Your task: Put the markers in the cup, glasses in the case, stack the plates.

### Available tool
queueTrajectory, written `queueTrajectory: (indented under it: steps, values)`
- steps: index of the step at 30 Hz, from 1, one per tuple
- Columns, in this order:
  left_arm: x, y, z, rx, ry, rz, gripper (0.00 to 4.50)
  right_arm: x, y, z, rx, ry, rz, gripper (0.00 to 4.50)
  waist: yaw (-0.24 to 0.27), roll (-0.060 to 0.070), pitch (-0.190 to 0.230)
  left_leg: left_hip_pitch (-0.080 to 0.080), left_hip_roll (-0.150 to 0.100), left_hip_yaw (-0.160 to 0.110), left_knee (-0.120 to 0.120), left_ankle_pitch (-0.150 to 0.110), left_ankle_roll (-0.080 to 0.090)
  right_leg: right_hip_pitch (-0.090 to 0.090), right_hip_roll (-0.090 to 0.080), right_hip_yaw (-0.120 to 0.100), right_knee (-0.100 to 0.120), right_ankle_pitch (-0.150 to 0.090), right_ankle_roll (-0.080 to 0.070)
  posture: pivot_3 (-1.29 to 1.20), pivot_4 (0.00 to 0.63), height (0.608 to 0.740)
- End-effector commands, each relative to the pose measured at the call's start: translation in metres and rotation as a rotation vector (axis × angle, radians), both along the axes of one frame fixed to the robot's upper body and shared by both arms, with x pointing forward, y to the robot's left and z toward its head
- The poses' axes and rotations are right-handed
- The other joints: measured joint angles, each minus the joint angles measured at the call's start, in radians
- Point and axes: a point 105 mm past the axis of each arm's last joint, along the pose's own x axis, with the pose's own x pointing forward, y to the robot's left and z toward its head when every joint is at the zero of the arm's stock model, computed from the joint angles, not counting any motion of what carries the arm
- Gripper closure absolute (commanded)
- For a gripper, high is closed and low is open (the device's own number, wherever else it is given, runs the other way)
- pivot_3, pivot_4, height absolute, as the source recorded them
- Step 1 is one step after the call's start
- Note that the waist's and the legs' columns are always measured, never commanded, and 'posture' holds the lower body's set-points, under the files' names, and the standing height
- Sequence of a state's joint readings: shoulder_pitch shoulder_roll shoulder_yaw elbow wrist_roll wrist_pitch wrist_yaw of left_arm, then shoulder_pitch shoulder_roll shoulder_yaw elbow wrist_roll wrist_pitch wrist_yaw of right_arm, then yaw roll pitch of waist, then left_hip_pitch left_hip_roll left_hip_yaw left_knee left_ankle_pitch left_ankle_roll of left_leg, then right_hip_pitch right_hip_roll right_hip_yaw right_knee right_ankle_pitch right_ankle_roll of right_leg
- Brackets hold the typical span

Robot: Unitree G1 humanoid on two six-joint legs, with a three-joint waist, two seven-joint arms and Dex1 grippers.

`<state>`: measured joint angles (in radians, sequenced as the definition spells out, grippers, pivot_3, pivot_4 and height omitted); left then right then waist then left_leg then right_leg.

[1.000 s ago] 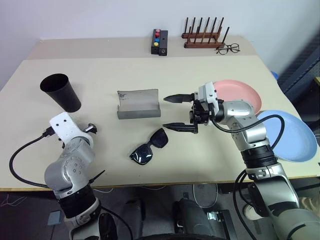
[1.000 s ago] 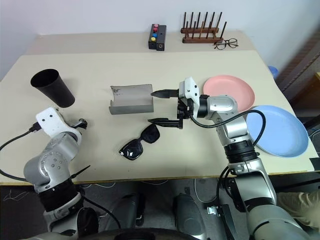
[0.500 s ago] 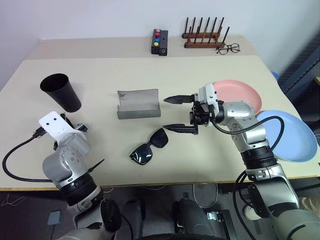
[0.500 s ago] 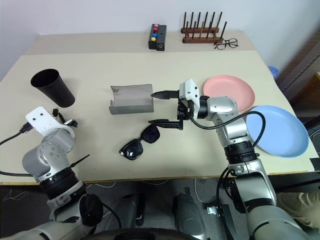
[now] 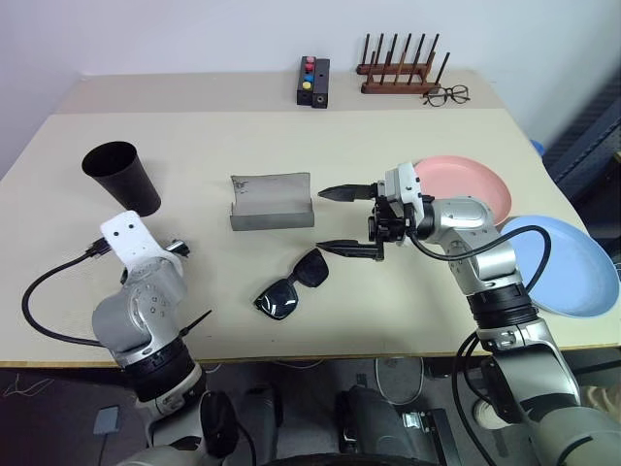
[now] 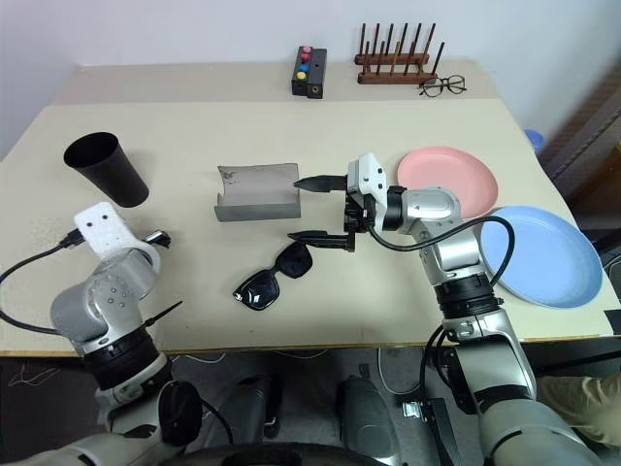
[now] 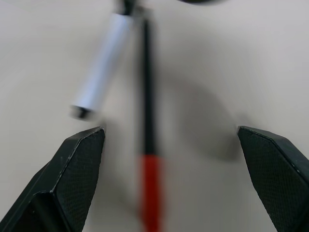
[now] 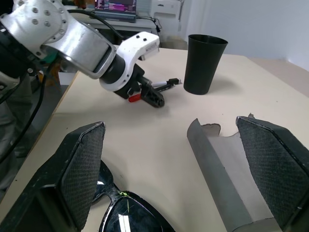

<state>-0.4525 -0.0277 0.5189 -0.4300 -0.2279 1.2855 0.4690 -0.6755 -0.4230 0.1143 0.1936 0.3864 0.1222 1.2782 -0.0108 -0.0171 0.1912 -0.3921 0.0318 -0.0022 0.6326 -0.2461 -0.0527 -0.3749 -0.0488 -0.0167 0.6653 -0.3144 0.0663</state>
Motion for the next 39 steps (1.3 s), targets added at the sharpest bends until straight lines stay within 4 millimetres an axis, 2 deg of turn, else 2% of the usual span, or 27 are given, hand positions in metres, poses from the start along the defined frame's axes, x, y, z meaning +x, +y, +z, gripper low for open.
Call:
queueTrajectory:
  steps: [1,13,23,26,33,34,39]
  values:
    - [0.0,-0.004,0.01,0.01,-0.033,-0.023,0.0,-0.002,0.0,0.01,0.022,-0.047,0.003,0.08,-0.001,0.0,0.0,0.0,0.0,0.0,0.0,0.0,0.0,0.0,0.0,0.0,0.0,0.0,0.0,0.0,0.15,0.74]
    - [-0.006,0.026,0.004,0.014,0.012,0.166,0.0,-0.002,0.003,0.012,0.025,-0.047,0.007,0.08,-0.001,-0.001,0.0,0.0,0.0,0.0,-0.001,0.0,0.0,-0.001,0.0,0.0,0.0,0.0,0.0,0.0,0.15,0.74]
    - [0.002,0.026,0.001,0.0,0.019,0.189,0.0,-0.003,0.001,0.013,0.025,-0.048,-0.002,0.08,-0.001,-0.001,0.0,0.0,0.0,0.0,-0.001,0.0,0.0,-0.001,0.001,0.0,0.0,0.0,0.0,0.0,0.15,0.74]
    - [0.004,0.024,0.001,-0.009,0.019,0.184,0.83,-0.003,0.0,0.013,0.026,-0.049,-0.005,0.0,-0.001,-0.001,0.0,0.0,0.0,0.0,-0.001,0.0,-0.001,-0.001,0.0,0.0,0.0,0.0,0.0,0.0,0.15,0.74]
    - [0.005,0.022,0.001,-0.021,0.02,0.182,4.28,-0.002,-0.001,0.012,0.027,-0.048,-0.014,0.0,0.001,-0.001,0.0,0.0,0.0,0.0,-0.001,0.0,-0.001,-0.001,0.0,0.0,0.0,0.0,0.0,0.0,0.15,0.74]
    - [0.004,0.022,0.001,-0.023,0.019,0.185,4.41,-0.002,-0.002,0.012,0.027,-0.048,-0.016,0.0,0.001,-0.001,0.0,0.0,0.0,0.0,-0.001,0.0,-0.001,-0.001,0.0,0.0,0.0,0.0,0.0,0.0,0.15,0.74]
    - [0.004,0.025,0.002,-0.033,0.008,0.197,4.41,-0.001,-0.002,0.011,0.027,-0.048,-0.02,0.0,0.0,-0.001,0.0,0.0,0.0,0.0,-0.001,0.0,-0.001,-0.001,0.0,0.0,0.0,0.0,0.0,0.0,0.15,0.74]
